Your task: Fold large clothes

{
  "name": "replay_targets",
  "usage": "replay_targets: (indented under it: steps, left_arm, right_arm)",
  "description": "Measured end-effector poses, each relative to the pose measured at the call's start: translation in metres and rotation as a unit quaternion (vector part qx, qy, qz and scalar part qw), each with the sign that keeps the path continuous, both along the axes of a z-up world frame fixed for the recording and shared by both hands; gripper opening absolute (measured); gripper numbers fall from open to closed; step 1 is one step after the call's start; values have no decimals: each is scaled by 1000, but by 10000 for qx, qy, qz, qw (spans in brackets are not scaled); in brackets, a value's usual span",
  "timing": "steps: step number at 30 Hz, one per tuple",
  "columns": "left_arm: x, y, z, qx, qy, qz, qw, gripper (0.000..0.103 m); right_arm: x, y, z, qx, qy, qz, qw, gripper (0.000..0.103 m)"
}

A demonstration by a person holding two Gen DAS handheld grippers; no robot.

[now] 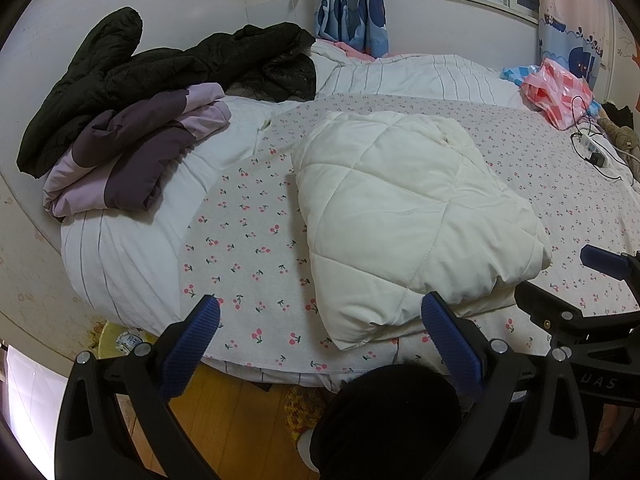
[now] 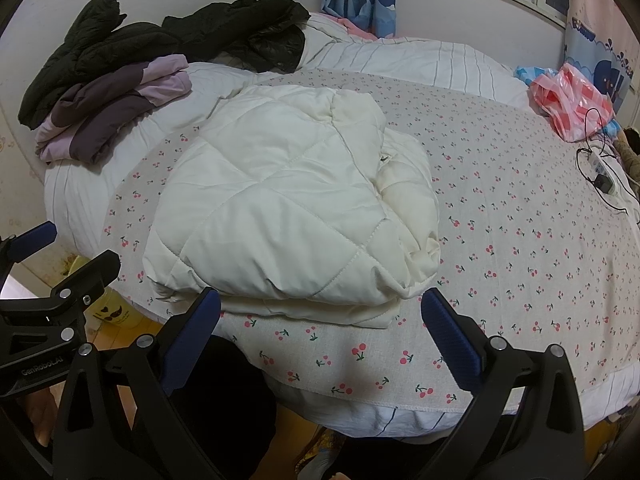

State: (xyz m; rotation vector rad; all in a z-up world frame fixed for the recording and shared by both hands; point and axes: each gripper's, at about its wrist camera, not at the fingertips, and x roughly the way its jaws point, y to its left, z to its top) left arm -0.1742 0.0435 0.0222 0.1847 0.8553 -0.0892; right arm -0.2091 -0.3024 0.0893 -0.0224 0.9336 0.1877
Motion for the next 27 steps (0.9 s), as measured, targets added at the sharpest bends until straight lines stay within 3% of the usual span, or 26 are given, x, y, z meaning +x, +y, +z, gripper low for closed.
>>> replay_targets:
  steps: [7, 12, 17, 21, 27]
  left_arm:
    - [0, -2, -3, -12, 115, 41, 9999, 96]
    - [-5, 1, 1, -404, -11, -130, 9991, 96]
    - [-9, -5, 4, -82, -182, -51, 9998, 96]
    - [-7, -6, 2, -158, 3, 40, 9999, 96]
    - [-13, -9, 7, -21, -126, 30, 9999, 96]
  right_arm:
    - [0, 0, -3, 8, 7, -35, 10000, 97]
    - [-1, 2, -6, 19, 25, -25, 10000, 97]
    - [-4, 0, -1, 48, -55, -60, 10000, 97]
    - [-7, -5, 4, 69, -153, -140, 9998, 97]
    - [-11, -8, 10, 65, -212, -170, 9996, 97]
